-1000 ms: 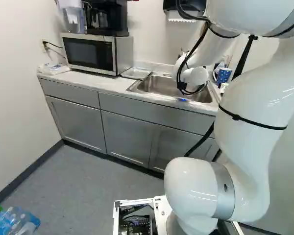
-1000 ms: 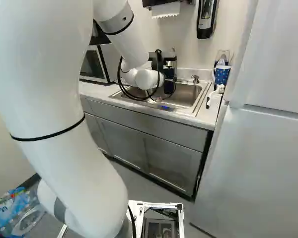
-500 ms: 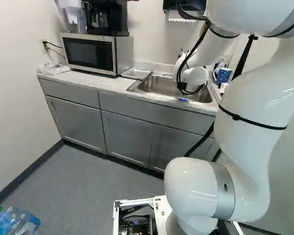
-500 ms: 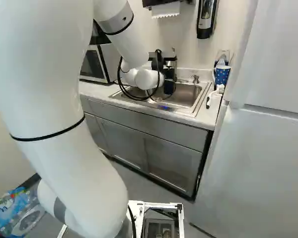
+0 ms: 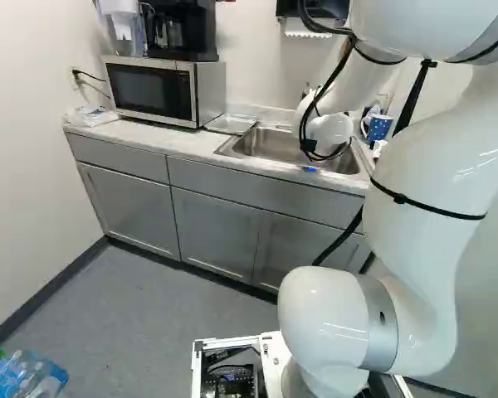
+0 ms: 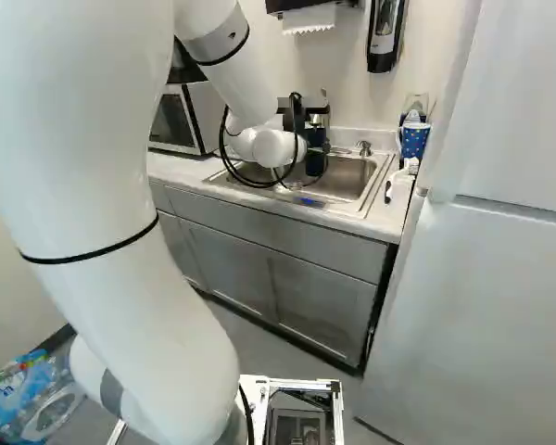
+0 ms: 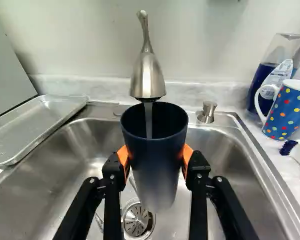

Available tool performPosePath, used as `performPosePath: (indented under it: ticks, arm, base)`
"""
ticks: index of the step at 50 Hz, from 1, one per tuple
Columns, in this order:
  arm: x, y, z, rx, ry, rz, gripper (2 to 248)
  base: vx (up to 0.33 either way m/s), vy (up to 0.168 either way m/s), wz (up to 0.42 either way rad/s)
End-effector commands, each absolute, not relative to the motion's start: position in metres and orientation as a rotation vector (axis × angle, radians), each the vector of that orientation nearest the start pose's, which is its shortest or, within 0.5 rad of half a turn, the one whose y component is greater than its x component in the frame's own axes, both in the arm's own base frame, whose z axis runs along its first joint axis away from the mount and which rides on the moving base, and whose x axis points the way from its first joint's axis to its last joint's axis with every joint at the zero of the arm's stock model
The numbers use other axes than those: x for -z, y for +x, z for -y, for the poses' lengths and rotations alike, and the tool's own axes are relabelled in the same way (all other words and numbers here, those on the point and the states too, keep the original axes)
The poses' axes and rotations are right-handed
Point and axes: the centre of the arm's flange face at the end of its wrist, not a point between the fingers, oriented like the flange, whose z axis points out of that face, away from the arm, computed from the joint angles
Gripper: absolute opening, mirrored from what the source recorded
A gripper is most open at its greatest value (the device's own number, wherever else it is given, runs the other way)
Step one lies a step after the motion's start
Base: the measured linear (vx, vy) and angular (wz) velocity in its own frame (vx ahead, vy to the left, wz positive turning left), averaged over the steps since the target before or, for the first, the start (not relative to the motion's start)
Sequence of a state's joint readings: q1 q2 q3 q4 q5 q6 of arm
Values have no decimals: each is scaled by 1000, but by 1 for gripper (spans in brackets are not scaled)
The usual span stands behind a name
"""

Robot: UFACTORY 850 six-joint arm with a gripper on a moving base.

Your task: Rinse the cup and place it in the tray

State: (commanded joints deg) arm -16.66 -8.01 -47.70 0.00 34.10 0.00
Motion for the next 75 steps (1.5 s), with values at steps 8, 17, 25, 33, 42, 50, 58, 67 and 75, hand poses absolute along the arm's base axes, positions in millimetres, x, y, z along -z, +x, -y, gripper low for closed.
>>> performPosePath:
  ticks: [8,17,25,33,42,50,58,67,75]
  arm:
    - [-493,506,151,1977,-2634,-385,122]
    - [-493,506,151,1977,-2634,-385,122]
    - [-493,506,151,1977,-2634,-385,122]
    - [-493,506,151,1977,-2634,-385,122]
    - [-493,506,151,1977,-2634,-385,122]
    - [-493,506,151,1977,-2634,-385,122]
    - [-493,506,151,1977,-2634,-385,122]
    - [-493,506,151,1977,-2634,-385,122]
    - [-493,506,151,1977,-2634,-385,122]
  base:
    - [0,0,0]
    - [0,0,0]
    - [0,0,0]
    - [0,0,0]
    - [0,0,0]
    - [0,0,0]
    - [0,0,0]
    - [0,0,0]
    - [0,0,0]
